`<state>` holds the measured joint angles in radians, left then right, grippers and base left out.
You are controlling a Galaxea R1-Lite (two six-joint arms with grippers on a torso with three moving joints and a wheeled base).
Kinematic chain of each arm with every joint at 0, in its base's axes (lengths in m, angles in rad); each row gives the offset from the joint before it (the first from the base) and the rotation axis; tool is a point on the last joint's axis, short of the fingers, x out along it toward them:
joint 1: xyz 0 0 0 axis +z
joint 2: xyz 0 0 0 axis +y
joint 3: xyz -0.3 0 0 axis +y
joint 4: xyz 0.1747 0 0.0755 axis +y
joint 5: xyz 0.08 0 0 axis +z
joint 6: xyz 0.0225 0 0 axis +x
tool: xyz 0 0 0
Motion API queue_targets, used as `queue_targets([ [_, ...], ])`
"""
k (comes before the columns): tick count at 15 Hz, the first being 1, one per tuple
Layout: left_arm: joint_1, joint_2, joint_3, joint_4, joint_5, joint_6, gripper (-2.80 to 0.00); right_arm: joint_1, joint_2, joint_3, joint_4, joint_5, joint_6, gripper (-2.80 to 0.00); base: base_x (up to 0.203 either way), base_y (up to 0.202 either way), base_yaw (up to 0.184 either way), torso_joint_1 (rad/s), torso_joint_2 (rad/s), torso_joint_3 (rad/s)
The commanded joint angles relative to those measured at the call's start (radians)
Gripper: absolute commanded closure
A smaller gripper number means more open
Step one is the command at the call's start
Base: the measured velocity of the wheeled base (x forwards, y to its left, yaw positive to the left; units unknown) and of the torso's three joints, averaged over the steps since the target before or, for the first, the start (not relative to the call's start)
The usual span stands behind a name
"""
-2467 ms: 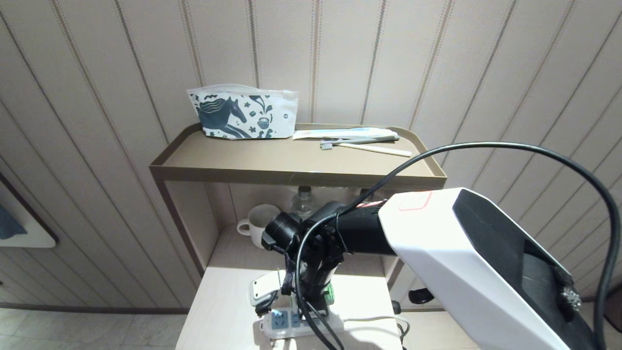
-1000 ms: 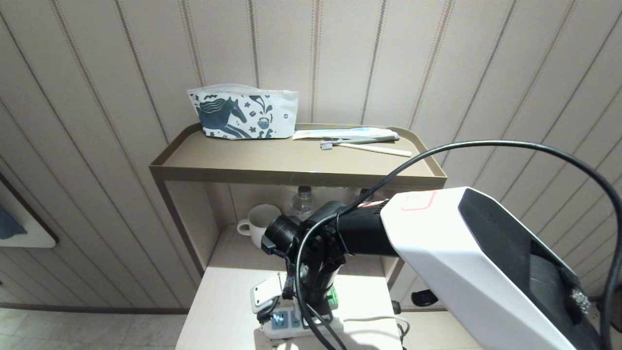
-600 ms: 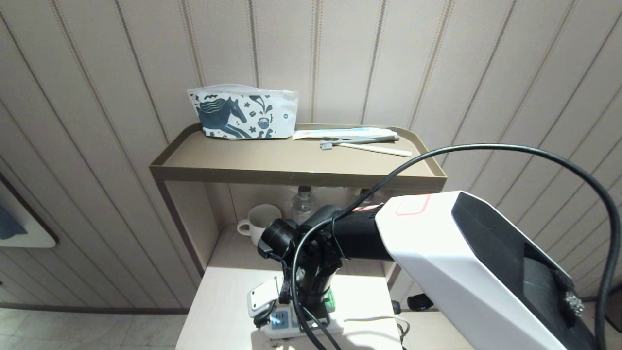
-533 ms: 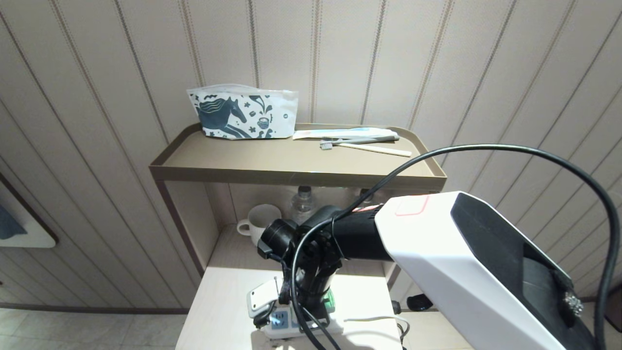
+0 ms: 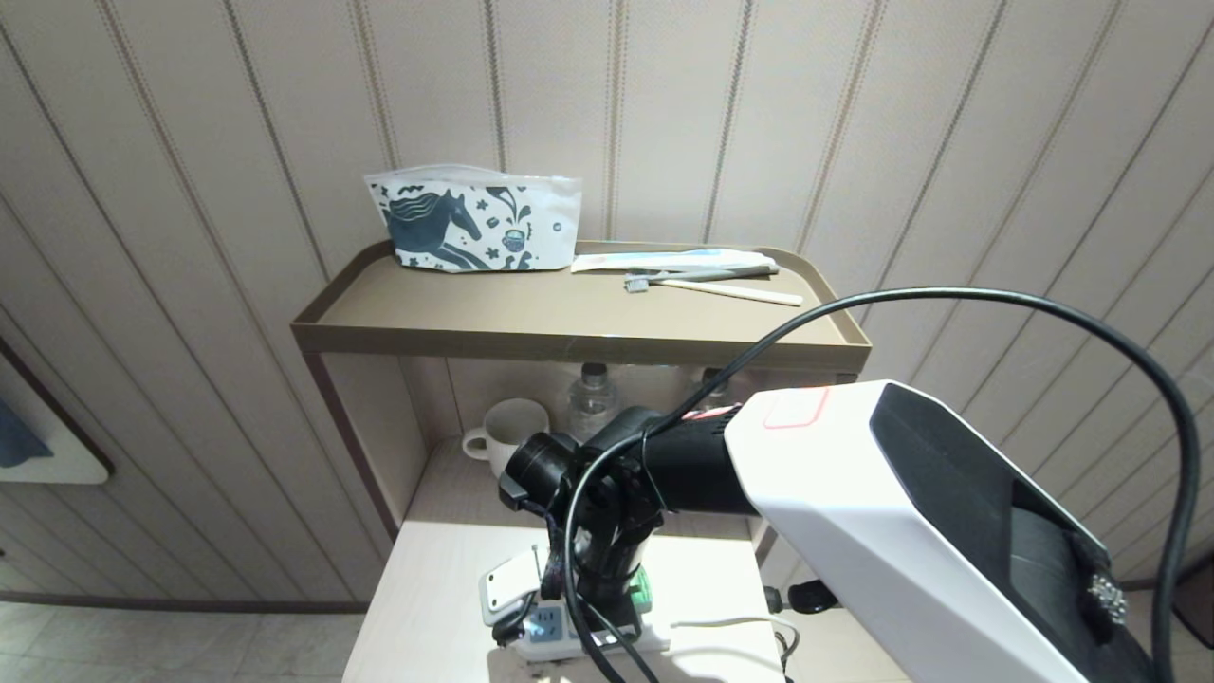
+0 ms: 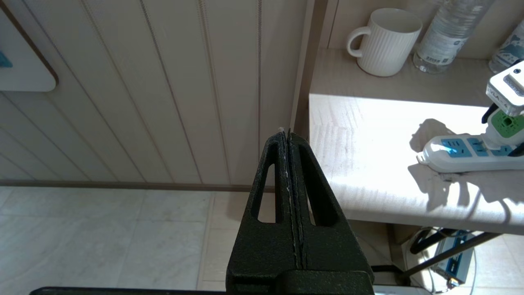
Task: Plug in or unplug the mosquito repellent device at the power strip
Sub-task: Insert the plug into the socket
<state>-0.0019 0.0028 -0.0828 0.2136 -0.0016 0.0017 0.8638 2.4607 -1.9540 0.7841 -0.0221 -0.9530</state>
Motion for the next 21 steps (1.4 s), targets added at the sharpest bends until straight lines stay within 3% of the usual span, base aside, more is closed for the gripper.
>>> queue_targets([
  [1, -0.001, 0.0, 0.0, 0.001, 0.0, 0.0, 0.0, 0.0, 0.009, 0.0, 0.004, 0.001, -0.006, 0.0, 0.0, 0.0, 0.0, 0.0, 0.0, 0.0],
  [21, -0.001, 0.0, 0.0, 0.001, 0.0, 0.001, 0.0, 0.012, 0.032, 0.0, -0.034, 0.003, -0.001, 0.0, 0.0, 0.0, 0.0, 0.0, 0.0, 0.0],
])
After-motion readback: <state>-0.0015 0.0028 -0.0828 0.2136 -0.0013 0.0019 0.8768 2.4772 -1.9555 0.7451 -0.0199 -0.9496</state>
